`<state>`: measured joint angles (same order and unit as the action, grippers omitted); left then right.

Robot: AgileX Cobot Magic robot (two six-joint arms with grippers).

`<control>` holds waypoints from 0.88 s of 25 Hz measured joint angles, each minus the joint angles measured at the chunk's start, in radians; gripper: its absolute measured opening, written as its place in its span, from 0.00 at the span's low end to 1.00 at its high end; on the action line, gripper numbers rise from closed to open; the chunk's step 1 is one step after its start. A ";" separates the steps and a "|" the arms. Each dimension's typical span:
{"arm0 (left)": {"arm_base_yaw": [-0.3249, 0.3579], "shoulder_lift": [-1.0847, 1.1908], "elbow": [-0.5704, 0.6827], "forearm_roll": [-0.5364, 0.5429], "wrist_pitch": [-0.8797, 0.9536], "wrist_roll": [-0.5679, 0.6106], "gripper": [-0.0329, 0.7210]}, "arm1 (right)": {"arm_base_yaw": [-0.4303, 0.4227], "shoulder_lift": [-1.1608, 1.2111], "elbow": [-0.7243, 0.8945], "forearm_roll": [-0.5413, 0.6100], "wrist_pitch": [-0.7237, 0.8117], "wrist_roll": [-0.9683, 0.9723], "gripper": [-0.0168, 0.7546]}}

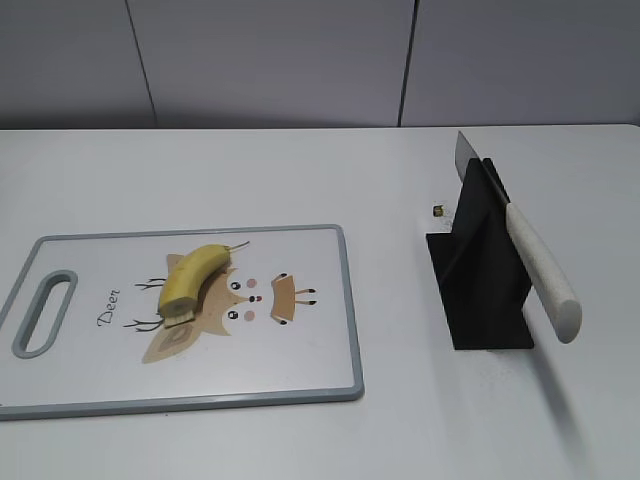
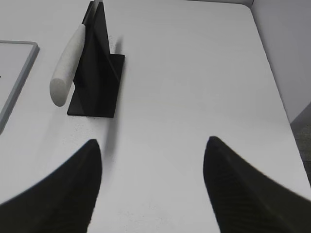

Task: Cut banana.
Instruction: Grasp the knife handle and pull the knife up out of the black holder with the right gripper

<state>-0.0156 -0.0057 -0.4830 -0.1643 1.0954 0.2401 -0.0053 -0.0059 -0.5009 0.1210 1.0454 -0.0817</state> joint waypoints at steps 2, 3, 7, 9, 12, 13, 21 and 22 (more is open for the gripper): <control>0.000 0.000 0.000 0.000 0.000 0.000 0.77 | 0.000 0.000 0.000 0.000 0.000 0.000 0.67; 0.000 0.000 0.000 0.000 0.000 0.000 0.77 | 0.000 0.000 0.000 0.000 0.000 0.000 0.67; 0.000 0.000 0.000 0.000 0.000 0.000 0.77 | 0.000 0.000 0.000 0.007 0.000 0.000 0.67; 0.000 0.000 0.000 0.000 0.000 0.000 0.77 | 0.000 0.000 0.000 0.019 0.000 0.000 0.67; 0.000 0.000 0.000 0.000 0.000 0.000 0.77 | 0.000 0.000 0.000 0.030 0.000 0.000 0.67; 0.000 0.000 0.000 0.000 0.000 0.000 0.77 | 0.000 0.000 0.000 0.031 0.000 0.000 0.67; 0.000 0.000 0.000 0.000 0.000 0.000 0.77 | 0.000 0.132 -0.034 0.039 0.044 0.007 0.66; 0.000 0.000 0.000 0.000 0.000 0.000 0.77 | 0.000 0.164 -0.048 0.040 0.061 0.007 0.66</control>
<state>-0.0156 -0.0057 -0.4830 -0.1643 1.0954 0.2401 -0.0053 0.1583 -0.5489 0.1608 1.1069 -0.0751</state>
